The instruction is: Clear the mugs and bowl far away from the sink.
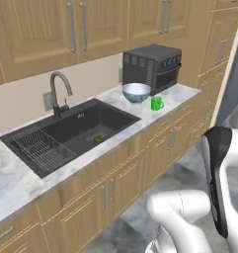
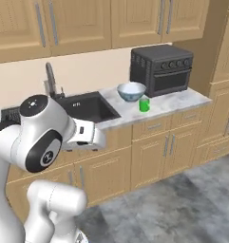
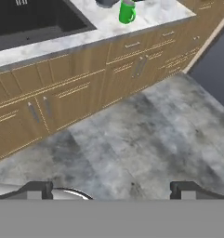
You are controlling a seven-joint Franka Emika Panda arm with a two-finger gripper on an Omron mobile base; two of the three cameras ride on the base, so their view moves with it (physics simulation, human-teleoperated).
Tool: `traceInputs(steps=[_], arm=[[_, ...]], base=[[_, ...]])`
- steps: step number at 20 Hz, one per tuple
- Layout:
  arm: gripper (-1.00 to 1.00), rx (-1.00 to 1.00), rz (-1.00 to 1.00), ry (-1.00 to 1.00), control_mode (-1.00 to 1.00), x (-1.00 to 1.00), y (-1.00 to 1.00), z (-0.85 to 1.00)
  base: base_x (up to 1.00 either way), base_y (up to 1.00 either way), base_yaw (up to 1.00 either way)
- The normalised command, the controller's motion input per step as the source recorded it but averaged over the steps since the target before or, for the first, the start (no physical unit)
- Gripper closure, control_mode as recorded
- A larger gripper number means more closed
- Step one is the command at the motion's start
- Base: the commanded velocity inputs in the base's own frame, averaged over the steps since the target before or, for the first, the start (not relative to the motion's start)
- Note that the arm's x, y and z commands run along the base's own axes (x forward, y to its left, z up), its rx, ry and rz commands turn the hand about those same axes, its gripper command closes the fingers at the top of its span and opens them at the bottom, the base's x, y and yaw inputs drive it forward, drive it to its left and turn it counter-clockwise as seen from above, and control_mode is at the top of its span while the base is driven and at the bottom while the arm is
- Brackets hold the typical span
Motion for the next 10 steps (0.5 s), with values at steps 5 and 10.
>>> traceInputs(steps=[5, 10], arm=[[-1.0, 0.0, 0.0, 0.0, 1.0, 0.0, 0.0, 0.0], [-1.0, 0.0, 0.0, 0.0, 1.0, 0.0, 0.0, 0.0]], base=[[0.59, -0.87, 0.48], [0.52, -1.0, 0.38]])
